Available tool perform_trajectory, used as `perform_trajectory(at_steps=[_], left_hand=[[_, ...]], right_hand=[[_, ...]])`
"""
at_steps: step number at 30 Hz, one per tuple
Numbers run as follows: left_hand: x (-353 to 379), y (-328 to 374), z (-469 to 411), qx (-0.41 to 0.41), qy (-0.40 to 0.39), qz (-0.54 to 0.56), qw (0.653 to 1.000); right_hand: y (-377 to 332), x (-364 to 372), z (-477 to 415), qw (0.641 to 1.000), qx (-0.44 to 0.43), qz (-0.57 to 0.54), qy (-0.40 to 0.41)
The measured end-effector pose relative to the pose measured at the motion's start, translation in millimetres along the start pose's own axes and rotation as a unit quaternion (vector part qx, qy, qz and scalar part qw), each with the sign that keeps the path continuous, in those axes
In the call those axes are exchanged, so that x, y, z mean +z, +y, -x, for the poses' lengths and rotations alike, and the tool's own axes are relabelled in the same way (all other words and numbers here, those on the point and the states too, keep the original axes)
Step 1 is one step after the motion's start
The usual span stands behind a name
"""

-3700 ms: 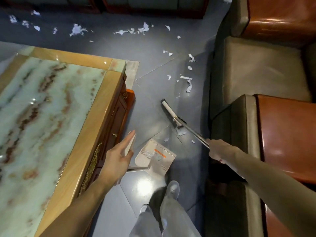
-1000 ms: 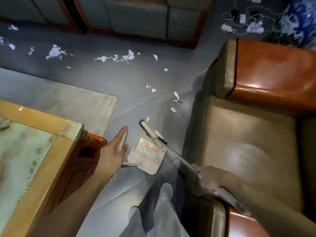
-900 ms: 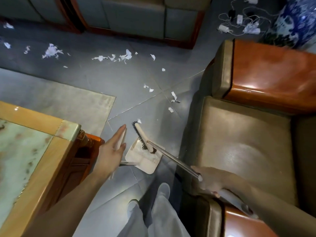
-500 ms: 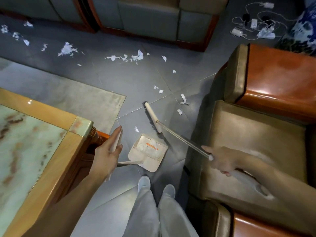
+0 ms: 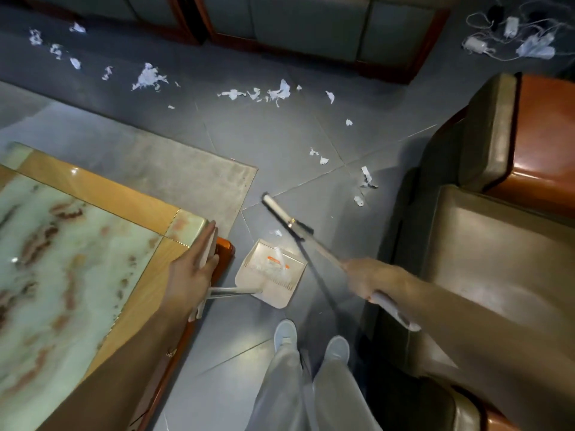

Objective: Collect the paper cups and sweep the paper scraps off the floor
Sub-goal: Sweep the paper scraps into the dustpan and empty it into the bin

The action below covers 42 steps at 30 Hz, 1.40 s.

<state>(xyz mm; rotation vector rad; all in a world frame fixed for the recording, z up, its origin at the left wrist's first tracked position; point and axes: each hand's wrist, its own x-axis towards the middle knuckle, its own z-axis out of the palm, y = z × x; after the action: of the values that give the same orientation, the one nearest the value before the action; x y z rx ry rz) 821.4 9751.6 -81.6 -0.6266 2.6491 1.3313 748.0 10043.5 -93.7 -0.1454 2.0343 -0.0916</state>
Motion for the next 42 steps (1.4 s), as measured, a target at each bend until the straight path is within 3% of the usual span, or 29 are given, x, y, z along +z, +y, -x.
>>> perform_trajectory(at_steps=[5,13,17,22,28,33,37,42], left_hand=[[-6.1,6.9,-33.0,0.024,-0.033,0.029,0.999],[-3.9,23.5,-55.9,0.085,-0.108,0.040,0.990],[17.5,48.1,-71.5,0.105,-0.122,0.058,0.985],[57.3,83.7,-92.4,0.126,-0.135,0.043,0.982],[112.9,129.0,-122.4,0.109,-0.147,0.039,0.982],[139.9,162.6,-156.5,0.087,-0.130,0.045,0.987],[161.0,182.5,-167.6,0.068,-0.101,0.057,0.991],[182.9,211.0,-186.3,0.049,-0.066,0.064,0.995]], right_hand=[[-4.6,20.2,26.0,0.995,-0.037,-0.060,-0.074],[28.3,19.7,53.1,0.996,0.026,-0.086,0.014],[54.7,-8.7,59.6,0.989,0.067,-0.120,0.054],[89.6,-57.5,43.1,0.987,0.135,-0.044,0.074],[155.6,-128.7,-11.7,0.978,0.165,-0.051,0.115],[206.3,-177.6,-75.1,0.986,0.137,-0.002,0.092],[213.7,-171.8,-95.9,0.995,0.084,0.013,0.043],[210.0,-154.2,-62.4,0.994,0.061,-0.085,-0.009]])
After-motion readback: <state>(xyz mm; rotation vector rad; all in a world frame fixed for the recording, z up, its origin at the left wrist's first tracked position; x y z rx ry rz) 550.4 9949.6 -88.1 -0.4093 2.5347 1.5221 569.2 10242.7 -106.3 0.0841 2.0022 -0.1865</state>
